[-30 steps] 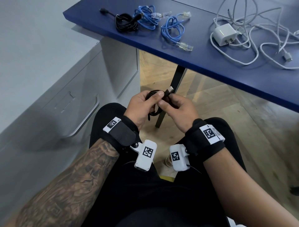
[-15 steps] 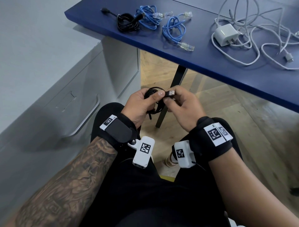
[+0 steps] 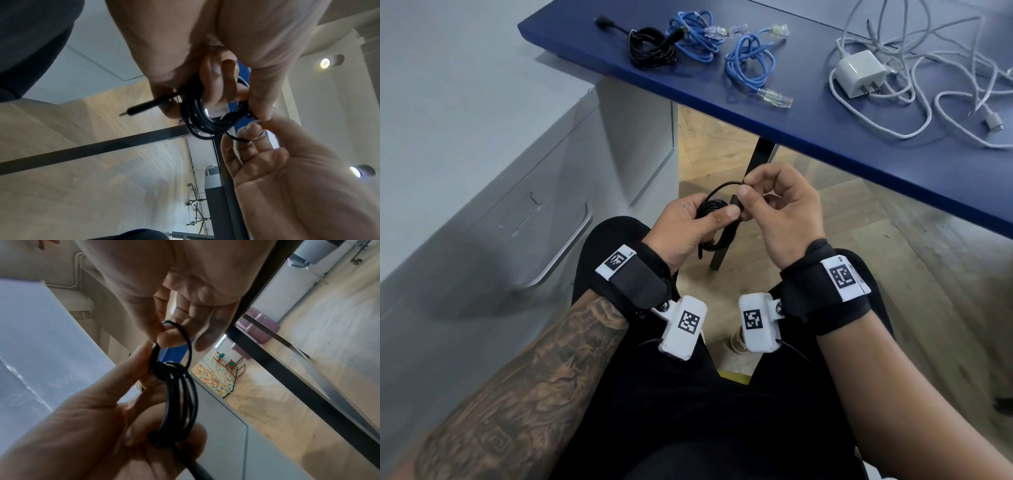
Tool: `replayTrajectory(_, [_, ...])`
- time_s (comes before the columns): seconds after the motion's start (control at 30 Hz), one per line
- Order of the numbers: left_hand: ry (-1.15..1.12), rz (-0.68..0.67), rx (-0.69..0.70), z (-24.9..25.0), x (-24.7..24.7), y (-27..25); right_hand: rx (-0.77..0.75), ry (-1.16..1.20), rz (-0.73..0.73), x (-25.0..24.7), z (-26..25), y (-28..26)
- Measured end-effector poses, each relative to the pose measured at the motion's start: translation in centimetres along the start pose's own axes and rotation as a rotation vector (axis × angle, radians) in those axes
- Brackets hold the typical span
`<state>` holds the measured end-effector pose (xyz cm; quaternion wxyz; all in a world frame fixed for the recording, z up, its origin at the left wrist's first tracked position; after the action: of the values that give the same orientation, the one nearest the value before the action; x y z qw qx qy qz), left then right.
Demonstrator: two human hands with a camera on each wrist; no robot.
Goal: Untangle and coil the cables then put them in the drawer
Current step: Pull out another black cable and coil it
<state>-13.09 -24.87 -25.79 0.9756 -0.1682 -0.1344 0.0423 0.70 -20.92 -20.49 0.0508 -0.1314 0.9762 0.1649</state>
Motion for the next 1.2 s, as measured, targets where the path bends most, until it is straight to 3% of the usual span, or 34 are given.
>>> replayTrajectory(0.1, [-0.010,0.023,0.017,0.2,-0.1,0.0,-0.053,0.006,-0.059,0.1,-0.8,-0.3])
replayTrajectory(0.3, [-0.071,0.029,0.044,0.0,-0.8,0.2,0.195,0.102,-0.158,0.9,1.1,-0.5])
replayTrajectory(0.4, [-0.085,-0.018,0.019,0.1,-0.7,0.2,0.175,0.064,-0.187,0.8,1.0,-0.6])
replayTrajectory(0.6, [-0.052,-0.014,-0.095,-0.2,-0.9,0.4,-0.036,-0.220,0.074,-2.0,-1.6,1.1])
replayTrajectory(0.73, [0.011,-0.074,-0.035,-0.2,-1.0,0.4,-0.137,-0.187,0.171,-3.2,-3.4,2.0])
replayTrajectory(0.87, [0.020,-0.080,-0.024,-0.3,-1.4,0.5,-0.116,-0.131,0.211,-3.4,-3.6,1.9])
replayTrajectory(0.97, [-0.041,-0.017,-0.048,-0.2,-1.8,0.5,-0.032,-0.100,0.143,-3.6,-3.1,2.1])
replayTrajectory(1.1, [-0.252,-0.019,-0.116,1.1,-1.6,0.5,0.060,-0.297,-0.098,-2.3,-0.8,1.4])
replayTrajectory(1.2, [-0.156,0.006,-0.091,1.6,-1.1,0.1,0.199,-0.175,-0.107,-0.6,1.6,-0.2])
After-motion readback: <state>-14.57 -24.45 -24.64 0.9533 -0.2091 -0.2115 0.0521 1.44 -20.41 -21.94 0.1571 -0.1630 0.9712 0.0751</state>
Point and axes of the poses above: each hand's wrist, its own y-axis towards the middle knuckle, its own x-axis out of the palm, z = x × y, the point moved 4 cm from there along y, towards the middle knuckle, and after that the axes turned 9 degrees about -x, right-handed, at the moved point
